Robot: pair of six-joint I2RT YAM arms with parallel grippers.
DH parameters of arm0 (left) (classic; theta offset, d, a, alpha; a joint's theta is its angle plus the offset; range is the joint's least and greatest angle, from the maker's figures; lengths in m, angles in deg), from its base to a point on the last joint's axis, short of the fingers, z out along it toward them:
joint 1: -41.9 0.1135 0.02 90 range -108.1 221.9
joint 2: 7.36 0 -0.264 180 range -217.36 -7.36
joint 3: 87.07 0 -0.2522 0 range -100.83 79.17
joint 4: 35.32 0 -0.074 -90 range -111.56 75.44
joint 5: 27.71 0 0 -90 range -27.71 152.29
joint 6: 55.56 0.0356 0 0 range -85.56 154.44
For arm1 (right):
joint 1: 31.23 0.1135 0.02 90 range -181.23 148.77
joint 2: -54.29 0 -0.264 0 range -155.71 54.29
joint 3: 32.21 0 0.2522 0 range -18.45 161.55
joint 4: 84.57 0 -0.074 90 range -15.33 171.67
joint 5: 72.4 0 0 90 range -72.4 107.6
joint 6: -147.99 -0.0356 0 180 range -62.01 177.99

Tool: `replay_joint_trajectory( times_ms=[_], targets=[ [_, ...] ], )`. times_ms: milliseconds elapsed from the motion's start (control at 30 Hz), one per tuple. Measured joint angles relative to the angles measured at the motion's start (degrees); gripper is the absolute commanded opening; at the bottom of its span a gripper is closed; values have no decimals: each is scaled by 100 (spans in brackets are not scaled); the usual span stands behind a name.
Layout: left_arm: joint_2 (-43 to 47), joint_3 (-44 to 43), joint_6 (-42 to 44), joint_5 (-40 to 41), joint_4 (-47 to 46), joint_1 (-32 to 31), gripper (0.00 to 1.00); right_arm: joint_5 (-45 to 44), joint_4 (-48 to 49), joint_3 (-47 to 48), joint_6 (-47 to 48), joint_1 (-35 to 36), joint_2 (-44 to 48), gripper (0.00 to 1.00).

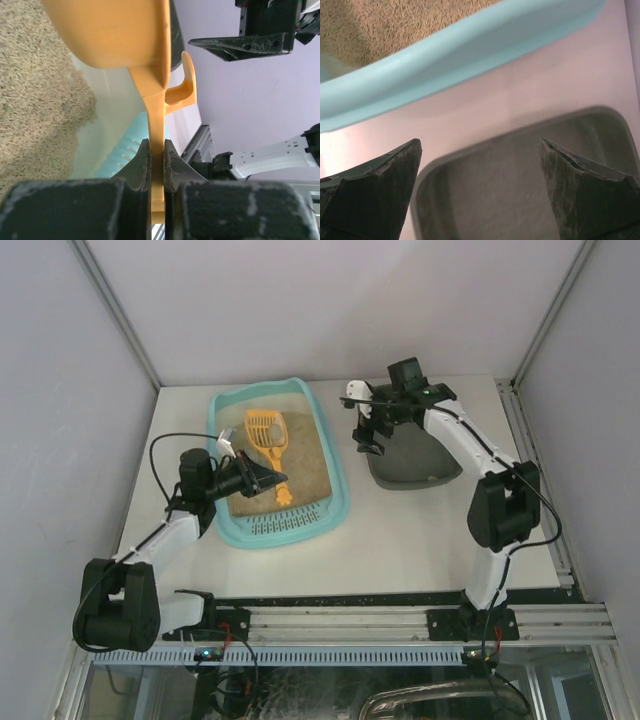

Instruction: Clean the litter box

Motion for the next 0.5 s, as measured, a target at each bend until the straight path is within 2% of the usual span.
replay_joint_trajectory(
  times_ms=[100,133,200,267,400,500],
  targets=[
    [166,721,-793,0,-1283,76,0,-262,-164,-343,-129,-63,507,100],
    [127,1021,-1209,17,-1987,90,0,-433,-293,-385,-227,-85,634,100],
    [-249,1523,-2173,52,-3560,114,0,-739,-516,-393,-485,-136,756,100],
    [-828,1700,-2892,68,-4656,109,0,-940,-734,-400,-761,-229,804,100],
    [-1344,1764,-3626,74,-5700,44,0,-1067,-1165,-767,-1414,-527,1023,100],
    [-1276,1762,-3685,-35,-6172,37,0,-1191,-1231,-1661,-1847,-874,1637,100]
  ],
)
